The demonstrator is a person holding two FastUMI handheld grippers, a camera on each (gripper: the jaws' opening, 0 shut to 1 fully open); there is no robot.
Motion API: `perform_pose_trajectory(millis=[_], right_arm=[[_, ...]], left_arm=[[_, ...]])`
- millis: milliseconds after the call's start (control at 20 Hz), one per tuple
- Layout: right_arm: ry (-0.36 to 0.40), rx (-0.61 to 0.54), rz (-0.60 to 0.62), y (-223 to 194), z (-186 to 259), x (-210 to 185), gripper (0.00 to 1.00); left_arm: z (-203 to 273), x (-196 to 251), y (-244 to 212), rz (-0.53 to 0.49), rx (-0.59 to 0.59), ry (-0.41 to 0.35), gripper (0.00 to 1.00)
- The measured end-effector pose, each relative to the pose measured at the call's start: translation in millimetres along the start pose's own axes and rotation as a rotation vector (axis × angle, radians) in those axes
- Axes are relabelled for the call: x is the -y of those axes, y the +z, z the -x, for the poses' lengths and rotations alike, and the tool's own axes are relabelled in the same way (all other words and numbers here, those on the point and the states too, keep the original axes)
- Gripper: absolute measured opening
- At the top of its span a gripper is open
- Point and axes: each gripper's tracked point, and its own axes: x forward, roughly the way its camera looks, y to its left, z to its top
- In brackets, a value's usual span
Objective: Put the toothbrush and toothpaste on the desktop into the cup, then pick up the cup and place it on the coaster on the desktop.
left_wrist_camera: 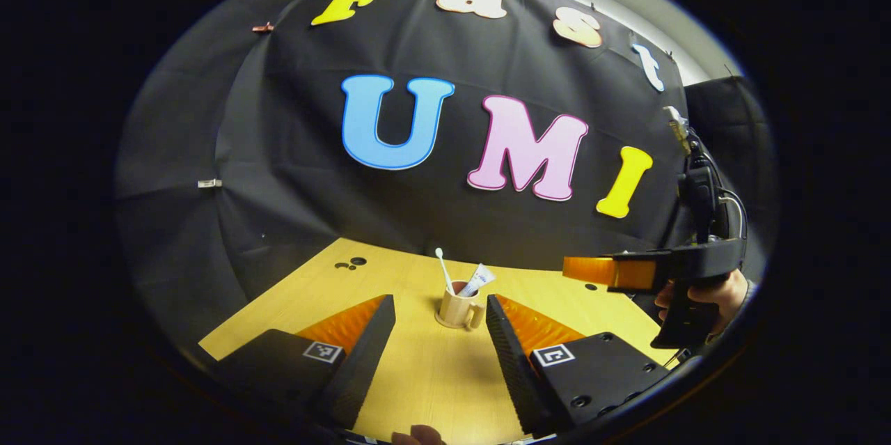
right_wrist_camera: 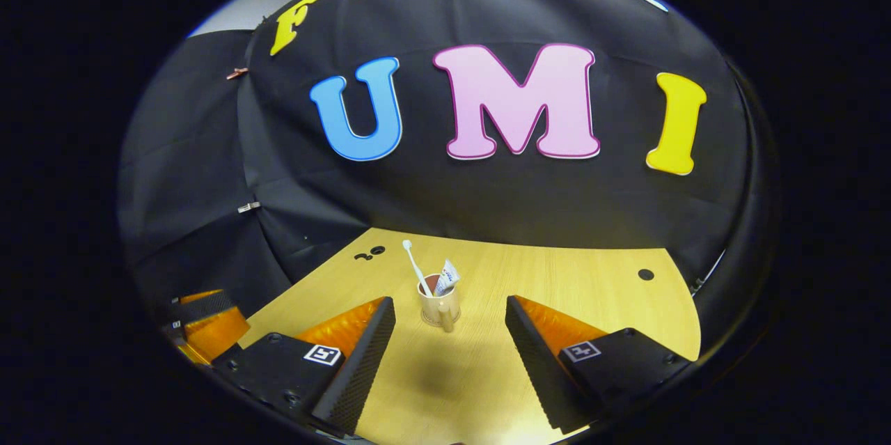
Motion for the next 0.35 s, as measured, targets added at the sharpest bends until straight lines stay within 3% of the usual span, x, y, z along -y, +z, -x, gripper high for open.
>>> perform_pose_trajectory(millis=[350], right_arm=[[-0.037, 0.143, 0.019, 26.1, 71.4, 23.5, 0.98]], left_arm=[[5.0, 46.8, 18.4, -0.062, 0.022, 0.001, 0.88]])
